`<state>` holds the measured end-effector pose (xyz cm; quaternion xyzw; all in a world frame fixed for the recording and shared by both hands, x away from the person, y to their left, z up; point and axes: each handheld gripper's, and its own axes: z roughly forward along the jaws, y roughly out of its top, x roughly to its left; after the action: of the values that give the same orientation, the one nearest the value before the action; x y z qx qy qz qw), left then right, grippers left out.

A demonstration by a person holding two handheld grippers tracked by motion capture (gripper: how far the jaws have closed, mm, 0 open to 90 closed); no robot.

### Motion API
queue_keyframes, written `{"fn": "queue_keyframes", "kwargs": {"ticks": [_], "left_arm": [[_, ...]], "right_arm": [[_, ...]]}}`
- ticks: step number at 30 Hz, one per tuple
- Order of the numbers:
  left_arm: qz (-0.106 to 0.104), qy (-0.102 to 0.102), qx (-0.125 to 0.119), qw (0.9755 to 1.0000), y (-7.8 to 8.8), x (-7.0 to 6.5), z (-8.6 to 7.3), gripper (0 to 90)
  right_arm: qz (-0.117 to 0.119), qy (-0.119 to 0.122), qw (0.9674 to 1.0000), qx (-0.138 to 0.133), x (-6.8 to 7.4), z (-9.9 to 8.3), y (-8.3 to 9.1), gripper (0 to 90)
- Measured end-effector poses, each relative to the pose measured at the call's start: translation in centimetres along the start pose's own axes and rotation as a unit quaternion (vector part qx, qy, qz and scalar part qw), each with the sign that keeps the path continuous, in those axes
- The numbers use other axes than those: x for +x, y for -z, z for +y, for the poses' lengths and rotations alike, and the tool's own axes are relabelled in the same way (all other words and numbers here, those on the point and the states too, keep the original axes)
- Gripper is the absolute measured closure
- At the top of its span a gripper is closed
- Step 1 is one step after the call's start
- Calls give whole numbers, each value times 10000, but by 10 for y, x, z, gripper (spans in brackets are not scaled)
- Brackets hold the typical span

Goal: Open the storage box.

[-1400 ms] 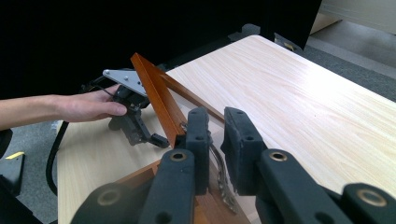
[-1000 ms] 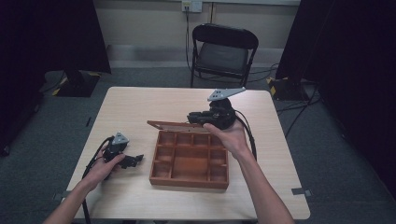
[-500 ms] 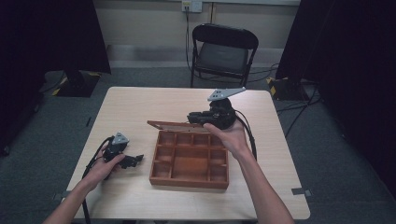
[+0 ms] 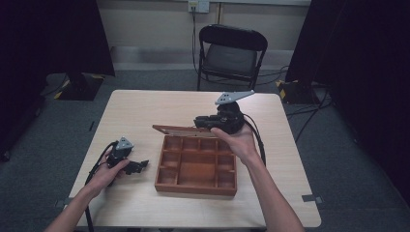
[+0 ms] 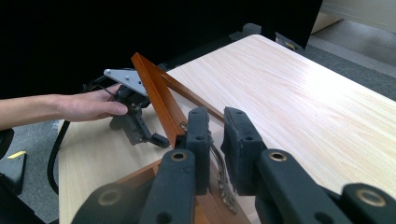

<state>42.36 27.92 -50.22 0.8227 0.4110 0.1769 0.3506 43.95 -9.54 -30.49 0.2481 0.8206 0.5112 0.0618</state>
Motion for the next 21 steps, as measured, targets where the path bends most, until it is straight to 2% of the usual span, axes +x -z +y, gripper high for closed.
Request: {"fn": "queue_keyframes", "kwargs": {"ticks": [5,21], "left_arm": [[7,-49,21,10000,0,1,0,52],[20,-3,13,10000,0,0,0,43]], "right_arm": [[-1,-4,10000,-1,0,0,0,814],[13,-2,10000,5,0,0,0,815]]}}
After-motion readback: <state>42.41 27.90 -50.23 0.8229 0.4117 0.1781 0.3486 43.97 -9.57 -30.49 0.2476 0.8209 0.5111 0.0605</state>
